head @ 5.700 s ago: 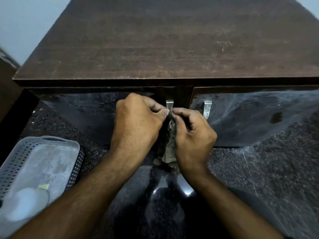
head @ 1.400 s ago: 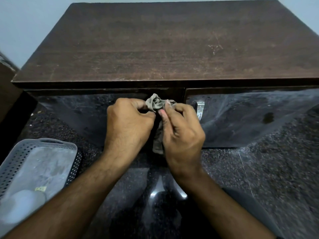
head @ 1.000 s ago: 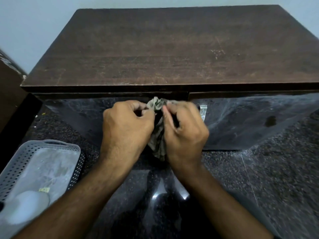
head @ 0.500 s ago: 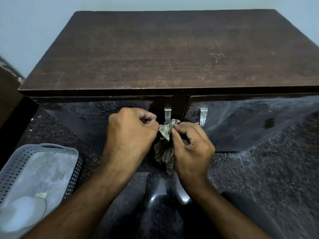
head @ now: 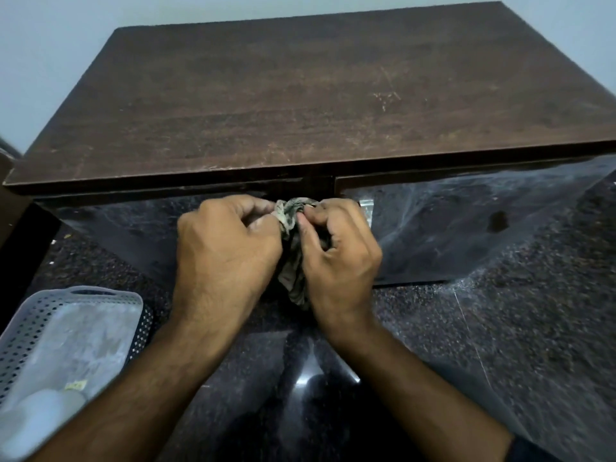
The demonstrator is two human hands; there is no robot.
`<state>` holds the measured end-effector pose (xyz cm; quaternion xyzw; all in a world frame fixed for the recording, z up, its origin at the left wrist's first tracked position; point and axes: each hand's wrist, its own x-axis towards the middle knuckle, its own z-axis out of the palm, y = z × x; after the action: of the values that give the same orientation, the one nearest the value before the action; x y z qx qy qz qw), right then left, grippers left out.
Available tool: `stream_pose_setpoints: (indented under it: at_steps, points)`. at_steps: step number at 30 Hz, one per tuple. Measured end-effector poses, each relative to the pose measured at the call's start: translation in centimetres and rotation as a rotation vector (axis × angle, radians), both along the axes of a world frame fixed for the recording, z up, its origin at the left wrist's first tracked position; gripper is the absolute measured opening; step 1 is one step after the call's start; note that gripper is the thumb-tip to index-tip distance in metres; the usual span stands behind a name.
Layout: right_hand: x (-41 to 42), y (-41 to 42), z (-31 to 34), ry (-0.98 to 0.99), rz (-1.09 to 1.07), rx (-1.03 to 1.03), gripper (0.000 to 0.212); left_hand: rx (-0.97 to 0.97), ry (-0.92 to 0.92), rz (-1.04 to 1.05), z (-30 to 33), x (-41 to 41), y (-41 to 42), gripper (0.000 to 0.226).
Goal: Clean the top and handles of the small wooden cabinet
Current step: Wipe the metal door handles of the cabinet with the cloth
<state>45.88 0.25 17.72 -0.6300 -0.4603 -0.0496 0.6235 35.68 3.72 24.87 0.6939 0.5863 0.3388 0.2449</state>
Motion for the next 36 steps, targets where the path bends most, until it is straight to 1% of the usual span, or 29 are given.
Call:
stream_pose_setpoints:
  at_steps: [3,6,8,10,12,14,16,18,21,23,25,29,30,31,33,35,36]
  points:
    - [-0.4,-1.0,-1.1,-0.016,0.069,-0.062,0.013,0.021,0.033,0.017,0.2,-0.2,0.0,0.02]
    - [-0.2,-1.6,-2.6,0.057,0.097,-0.203,0.013,-0.003,0.09,0.002,0.4,-0.1,-0.2,0.009]
    - [0.0,-1.5,-3.0,0.104,0.08,-0.252,0.013,0.002,0.111,-0.042,0.3,0.0,-0.5,0.014]
    - [-0.2,-1.3,-2.9,0.106,0.069,-0.22,0.012,0.008,0.116,-0.063,0.2,-0.2,-0.4,0.009]
    - [-0.5,-1.3,-2.8,0.078,0.094,-0.125,0.011,0.01,0.117,-0.066,0.1,-0.3,-0.2,0.001]
    - [-0.8,-1.2,-2.6,0.045,0.113,-0.04,0.012,0.005,0.098,-0.073,-0.1,-0.4,-0.1,0.002]
    - [-0.9,-1.0,-2.7,0.055,0.108,-0.049,0.013,-0.01,0.088,-0.091,-0.2,-0.4,-0.1,0.003]
    - [-1.0,-0.8,-3.0,0.129,0.102,-0.14,0.015,-0.062,0.116,-0.118,-0.5,-0.4,0.0,0.005]
    - [-0.7,-0.6,-3.3,0.297,0.052,-0.315,0.014,-0.15,0.192,-0.145,-1.1,-0.3,0.1,0.009]
    - [-0.6,-0.6,-3.3,0.337,0.021,-0.332,0.012,-0.173,0.199,-0.145,-1.3,-0.2,0.1,0.009]
    - [-0.5,-1.1,-2.8,0.28,0.014,-0.272,0.012,-0.168,0.173,-0.14,-1.3,-0.3,0.2,0.007]
    - [0.3,-1.7,-1.4,0.054,0.022,-0.045,0.01,-0.076,0.125,-0.126,-1.1,-0.2,0.3,0.008]
    - [0.6,-1.4,-1.3,0.003,0.036,-0.017,0.01,-0.051,0.109,-0.126,-1.0,-0.1,0.2,0.007]
    - [0.9,-1.2,-1.4,-0.046,0.038,-0.035,0.01,-0.029,0.092,-0.129,-0.9,0.1,0.1,0.007]
    - [0.6,-1.0,-1.8,-0.112,0.01,-0.176,0.007,0.002,0.069,-0.14,-0.7,0.2,-0.1,0.007]
    - [0.3,-1.1,-2.3,-0.096,-0.004,-0.36,0.007,0.016,0.062,-0.148,-0.6,0.3,-0.1,0.006]
    - [0.2,-1.2,-2.4,-0.069,0.004,-0.413,0.008,0.018,0.056,-0.148,-0.5,0.3,-0.1,0.005]
